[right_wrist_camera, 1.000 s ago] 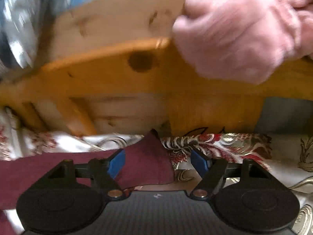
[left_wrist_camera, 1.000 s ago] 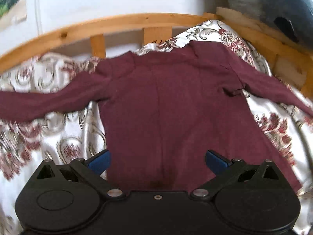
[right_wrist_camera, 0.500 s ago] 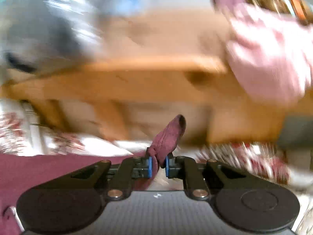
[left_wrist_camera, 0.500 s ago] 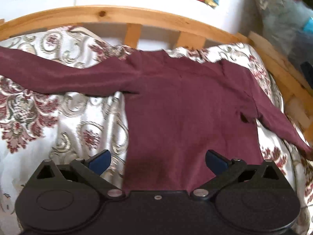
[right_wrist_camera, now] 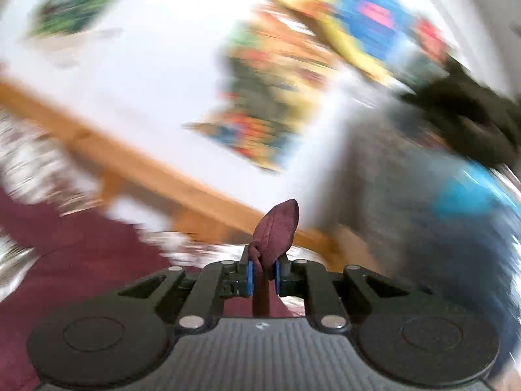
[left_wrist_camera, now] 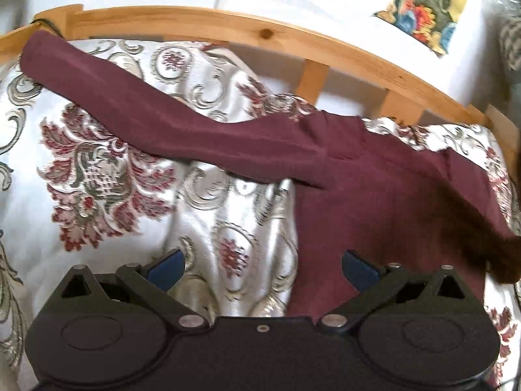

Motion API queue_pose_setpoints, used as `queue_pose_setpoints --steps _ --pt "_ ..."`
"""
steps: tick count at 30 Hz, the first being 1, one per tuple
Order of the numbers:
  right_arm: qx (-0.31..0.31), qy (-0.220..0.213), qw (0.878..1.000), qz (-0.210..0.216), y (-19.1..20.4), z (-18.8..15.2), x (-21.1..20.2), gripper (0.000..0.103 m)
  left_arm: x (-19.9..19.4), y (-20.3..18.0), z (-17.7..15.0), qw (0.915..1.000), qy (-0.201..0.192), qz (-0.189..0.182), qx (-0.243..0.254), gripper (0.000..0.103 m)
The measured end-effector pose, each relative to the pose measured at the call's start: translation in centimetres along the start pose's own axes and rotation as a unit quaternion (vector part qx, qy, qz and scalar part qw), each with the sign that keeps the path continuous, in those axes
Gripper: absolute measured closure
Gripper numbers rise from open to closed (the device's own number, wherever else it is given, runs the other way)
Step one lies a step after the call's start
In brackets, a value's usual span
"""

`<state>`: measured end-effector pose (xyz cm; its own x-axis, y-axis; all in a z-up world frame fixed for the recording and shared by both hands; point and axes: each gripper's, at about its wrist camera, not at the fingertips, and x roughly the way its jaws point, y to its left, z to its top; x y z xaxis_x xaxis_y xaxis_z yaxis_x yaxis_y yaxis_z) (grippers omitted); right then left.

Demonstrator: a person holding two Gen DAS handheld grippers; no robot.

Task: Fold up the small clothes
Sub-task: 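Carry the sleeve across the shirt body with the right gripper and release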

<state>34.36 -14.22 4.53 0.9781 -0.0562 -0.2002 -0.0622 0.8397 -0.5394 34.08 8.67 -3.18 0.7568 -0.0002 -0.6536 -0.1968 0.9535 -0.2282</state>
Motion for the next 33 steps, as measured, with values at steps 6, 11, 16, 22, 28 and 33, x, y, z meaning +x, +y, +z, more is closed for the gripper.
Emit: queue_pose_setpoints --steps 6,11,16,22,28,33 --pt "-0.102 0.018 0.989 0.103 9.0 -2.4 -0.3 0.088 0.7 2.2 0.9 0.9976 0.008 -0.037 -0.058 0.001" --pt "-0.13 0.062 0.974 0.173 11.4 -5.1 -1.2 0.04 2.4 2.3 1.1 0.9955 0.016 -0.064 -0.067 0.001" --pt "-0.09 0.088 0.968 0.215 8.7 -6.2 -2.8 0.006 4.4 1.6 1.0 0.9925 0.023 -0.093 -0.076 0.001" --pt "0.024 0.133 0.984 0.114 0.7 -8.4 0.0 0.004 6.4 -1.5 -0.2 0.9921 0.033 -0.115 -0.038 0.001" --pt "0.141 0.135 0.98 0.036 -5.7 -11.5 4.4 0.009 7.2 -5.3 -2.4 0.9917 0.046 -0.105 0.058 0.001" --pt "0.192 0.14 0.971 0.017 -8.5 -13.3 9.7 0.029 7.9 -6.8 -4.4 0.9891 0.04 -0.069 0.124 0.001"
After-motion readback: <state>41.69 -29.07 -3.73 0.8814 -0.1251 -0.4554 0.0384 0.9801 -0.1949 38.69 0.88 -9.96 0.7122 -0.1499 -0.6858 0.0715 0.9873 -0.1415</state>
